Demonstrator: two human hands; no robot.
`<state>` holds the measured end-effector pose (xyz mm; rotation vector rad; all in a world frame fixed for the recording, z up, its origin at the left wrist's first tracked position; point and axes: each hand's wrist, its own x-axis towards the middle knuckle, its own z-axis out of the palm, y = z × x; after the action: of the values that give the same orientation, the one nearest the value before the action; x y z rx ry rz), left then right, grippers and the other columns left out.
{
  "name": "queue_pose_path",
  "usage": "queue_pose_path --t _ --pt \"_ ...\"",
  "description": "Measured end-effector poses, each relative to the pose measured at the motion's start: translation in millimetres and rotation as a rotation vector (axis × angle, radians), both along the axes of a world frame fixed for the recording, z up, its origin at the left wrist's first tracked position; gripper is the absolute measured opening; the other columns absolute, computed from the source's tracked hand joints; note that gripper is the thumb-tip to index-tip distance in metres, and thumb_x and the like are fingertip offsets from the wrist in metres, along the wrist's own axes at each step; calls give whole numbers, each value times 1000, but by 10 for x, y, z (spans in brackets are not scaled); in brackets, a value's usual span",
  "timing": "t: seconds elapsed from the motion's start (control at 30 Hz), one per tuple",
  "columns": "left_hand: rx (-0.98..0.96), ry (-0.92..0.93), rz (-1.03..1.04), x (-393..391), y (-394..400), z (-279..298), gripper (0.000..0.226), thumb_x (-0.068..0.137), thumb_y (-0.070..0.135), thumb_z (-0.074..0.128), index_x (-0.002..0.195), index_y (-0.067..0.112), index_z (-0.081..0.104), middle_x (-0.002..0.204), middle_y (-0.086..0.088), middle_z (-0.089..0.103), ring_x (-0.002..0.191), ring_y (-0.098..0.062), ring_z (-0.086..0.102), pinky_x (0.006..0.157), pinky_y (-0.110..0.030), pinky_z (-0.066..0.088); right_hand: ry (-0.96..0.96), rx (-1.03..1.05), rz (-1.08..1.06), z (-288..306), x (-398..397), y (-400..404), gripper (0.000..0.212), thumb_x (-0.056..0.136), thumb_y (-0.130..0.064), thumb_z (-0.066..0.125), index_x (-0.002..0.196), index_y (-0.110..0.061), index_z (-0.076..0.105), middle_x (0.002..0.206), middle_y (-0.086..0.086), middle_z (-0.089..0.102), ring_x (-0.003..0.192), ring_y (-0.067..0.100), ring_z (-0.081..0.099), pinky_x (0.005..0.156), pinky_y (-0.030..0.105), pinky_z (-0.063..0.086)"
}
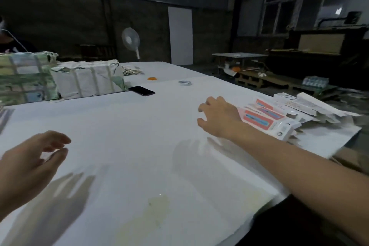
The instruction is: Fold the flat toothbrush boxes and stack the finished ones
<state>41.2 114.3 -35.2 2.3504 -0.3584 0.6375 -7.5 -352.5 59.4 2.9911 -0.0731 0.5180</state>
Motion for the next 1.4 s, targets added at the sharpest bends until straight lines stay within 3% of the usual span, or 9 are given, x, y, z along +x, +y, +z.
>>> queue_pose_path --t 0.1,0.2,0.37,0.5,0.73,0.9,1.07,1.23,1.4 --pt "160 3 48 -384 -276 262 18 84 45 63 100 46 58 94 23 64 80 -7 62 69 -38 50 -10 218 195 15 21 683 38 96 -47 48 128 -31 57 131 -5 52 122 21 45 84 37 40" --pt "262 160 116 -605 -391 483 28 88 20 70 101 39 55 103 -3 67 80 -24 56 74 -39 42 13 403 368 -32 23 1380 33 93 -45 52 122 -32 61 124 -7 57 115 18 51 87 37 43" --pt "571 455 481 -735 -318 620 54 91 41 57 141 34 36 141 -5 48 130 -35 43 104 -50 40 61 619 574 -211 55 2299 26 92 -41 55 115 -32 64 110 -10 60 100 14 55 82 34 44" --pt "558 604 581 -772 -149 640 61 88 40 53 145 37 29 152 -6 39 139 -43 31 108 -64 29 48 694 648 -488 57 2594 22 94 -34 55 113 -32 65 104 -13 63 96 11 58 85 32 47" --pt "597 591 522 -791 -105 705 48 88 34 54 135 28 49 135 -6 55 126 -34 48 99 -47 42 -19 795 733 -646 48 2567 18 87 -27 56 98 -29 70 85 -16 64 80 6 60 79 31 50" --pt "535 491 524 -799 -131 710 68 87 27 64 148 35 34 135 -8 50 126 -35 47 97 -47 45 -8 813 742 -669 37 2586 16 89 -18 61 97 -28 70 86 -14 64 80 8 60 81 34 51" --pt "491 549 611 -794 -59 722 81 80 43 75 148 34 32 146 -10 40 126 -38 49 95 -49 45 -3 847 735 -655 36 2585 17 89 -17 60 96 -30 69 83 -17 63 80 8 60 82 36 51" --pt "411 565 636 -752 53 753 69 71 45 85 128 23 53 113 -2 61 106 -28 59 83 -37 50 -13 869 741 -651 34 2588 18 89 -15 61 96 -28 69 83 -16 63 81 10 61 81 38 52" --pt "439 538 664 -738 149 707 85 69 54 85 138 30 42 130 -9 51 123 -37 49 93 -47 49 -38 896 745 -648 37 2587 19 88 -13 61 96 -27 70 83 -14 63 80 12 61 80 38 52"
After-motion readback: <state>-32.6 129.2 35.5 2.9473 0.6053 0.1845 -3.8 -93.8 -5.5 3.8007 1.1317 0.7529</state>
